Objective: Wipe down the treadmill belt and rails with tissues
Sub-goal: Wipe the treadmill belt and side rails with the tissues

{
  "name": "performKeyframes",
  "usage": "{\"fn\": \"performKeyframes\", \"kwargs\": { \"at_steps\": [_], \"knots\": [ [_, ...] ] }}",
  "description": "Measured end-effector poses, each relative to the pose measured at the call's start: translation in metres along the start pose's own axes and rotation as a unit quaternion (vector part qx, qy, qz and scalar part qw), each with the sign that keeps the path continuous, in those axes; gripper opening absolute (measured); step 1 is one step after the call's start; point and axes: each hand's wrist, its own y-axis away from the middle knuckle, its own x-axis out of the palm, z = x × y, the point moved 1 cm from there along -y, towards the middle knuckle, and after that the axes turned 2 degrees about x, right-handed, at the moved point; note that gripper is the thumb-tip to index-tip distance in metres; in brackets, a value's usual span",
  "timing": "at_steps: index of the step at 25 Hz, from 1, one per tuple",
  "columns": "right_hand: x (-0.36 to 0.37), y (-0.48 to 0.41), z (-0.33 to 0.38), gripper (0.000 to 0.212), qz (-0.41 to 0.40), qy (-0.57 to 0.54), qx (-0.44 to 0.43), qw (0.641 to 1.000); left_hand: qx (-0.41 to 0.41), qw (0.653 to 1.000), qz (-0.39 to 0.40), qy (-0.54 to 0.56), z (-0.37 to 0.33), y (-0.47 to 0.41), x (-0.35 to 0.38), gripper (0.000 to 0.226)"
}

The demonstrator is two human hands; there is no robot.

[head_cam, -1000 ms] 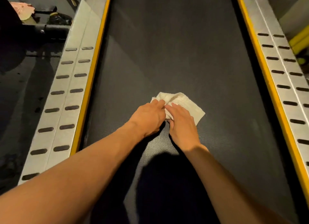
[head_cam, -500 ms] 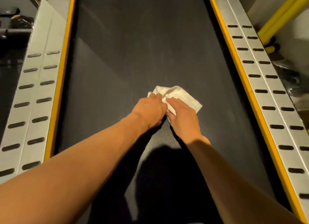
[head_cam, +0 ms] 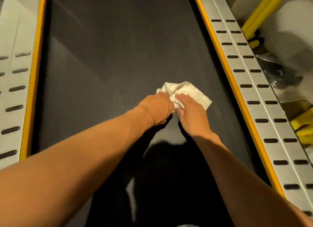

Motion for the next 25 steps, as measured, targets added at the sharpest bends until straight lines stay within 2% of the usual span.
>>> {"fn": "performKeyframes", "kwargs": {
  "at_steps": [4,8,11,15,19,22,25],
  "knots": [
    [0.003,0.001,0.009,0.046,0.007,-0.008,0.0,1.0,-0.008,0.999,0.023,-0.048,0.003,-0.011,-0.009,0.044],
    [-0.015,0.016,-0.031,0.045,0.03,0.009,-0.002,1.0,0.039,0.997,0.011,-0.063,-0.023,-0.009,-0.001,0.034],
    [-0.022,0.009,-0.034,0.044,-0.002,0.016,0.01,1.0,0.035,0.998,0.002,-0.053,-0.026,-0.021,-0.003,0.033],
    [-0.01,0.0,-0.016,0.057,-0.007,0.056,0.001,0.998,0.014,0.999,0.003,-0.028,-0.017,-0.029,-0.002,0.038],
    [-0.02,0.032,-0.047,0.057,0.02,0.046,-0.015,0.999,0.058,0.998,-0.003,0.014,-0.035,-0.017,0.005,0.044],
    [-0.037,0.036,-0.067,0.049,-0.008,0.027,0.005,1.0,0.079,0.996,0.01,0.037,-0.05,-0.017,0.003,0.051],
    [-0.031,0.012,-0.054,0.046,-0.049,0.0,0.067,0.997,0.046,0.998,0.03,0.029,-0.044,-0.031,-0.005,0.057]
  ]
}}
